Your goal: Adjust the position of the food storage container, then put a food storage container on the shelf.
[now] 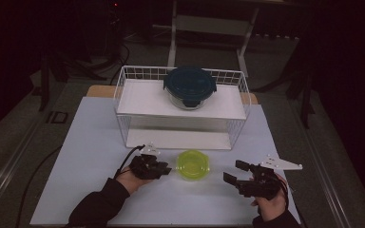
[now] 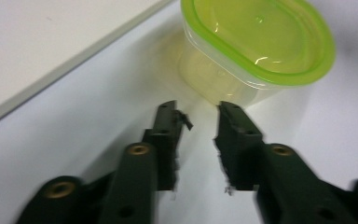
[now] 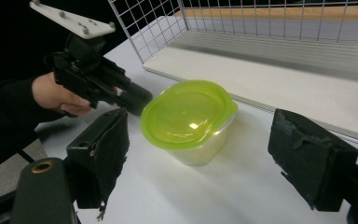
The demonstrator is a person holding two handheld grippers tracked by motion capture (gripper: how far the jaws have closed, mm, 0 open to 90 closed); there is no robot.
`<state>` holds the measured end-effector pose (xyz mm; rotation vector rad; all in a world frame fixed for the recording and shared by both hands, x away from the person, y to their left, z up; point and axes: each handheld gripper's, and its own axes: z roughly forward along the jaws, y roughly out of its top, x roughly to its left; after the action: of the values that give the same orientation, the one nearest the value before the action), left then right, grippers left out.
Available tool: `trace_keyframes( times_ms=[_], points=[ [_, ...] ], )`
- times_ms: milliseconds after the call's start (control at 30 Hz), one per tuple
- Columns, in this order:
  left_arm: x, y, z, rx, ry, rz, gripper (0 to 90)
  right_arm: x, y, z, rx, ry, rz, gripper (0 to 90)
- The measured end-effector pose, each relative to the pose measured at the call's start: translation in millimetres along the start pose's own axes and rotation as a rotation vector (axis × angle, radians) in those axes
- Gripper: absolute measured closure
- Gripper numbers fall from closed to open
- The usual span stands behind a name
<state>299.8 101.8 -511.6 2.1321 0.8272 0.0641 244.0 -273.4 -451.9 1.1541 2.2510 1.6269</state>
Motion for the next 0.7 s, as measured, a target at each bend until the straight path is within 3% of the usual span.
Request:
trace_keyframes(
  times_ms=[167, 233, 333, 567, 700],
  points=[
    [-5.1, 1.1, -19.2, -0.036, -0.042, -0.005, 42.9, 0.5, 0.4, -0.1, 0.0, -0.003, -0.001, 20.0],
    [-9.6, 3.0, -26.3, -0.066, -0.078, -0.019, 33.8, 0.6, 0.6, 0.0, 0.0, -0.003, -0.004, 20.0],
    [-16.4, 6.6, -35.2, -0.077, -0.125, 0.015, 18.2, 1.4, 1.0, 0.0, 0.002, -0.004, -0.006, 20.0],
    [-30.3, 17.0, -45.7, -0.075, -0.183, 0.021, 0.8, 4.5, 3.7, 1.0, 0.004, 0.0, -0.024, 20.0],
    [-38.7, 22.4, -50.7, -0.087, -0.186, 0.029, 0.4, 6.5, 6.4, 2.0, 0.011, -0.005, -0.036, 20.0]
  ],
)
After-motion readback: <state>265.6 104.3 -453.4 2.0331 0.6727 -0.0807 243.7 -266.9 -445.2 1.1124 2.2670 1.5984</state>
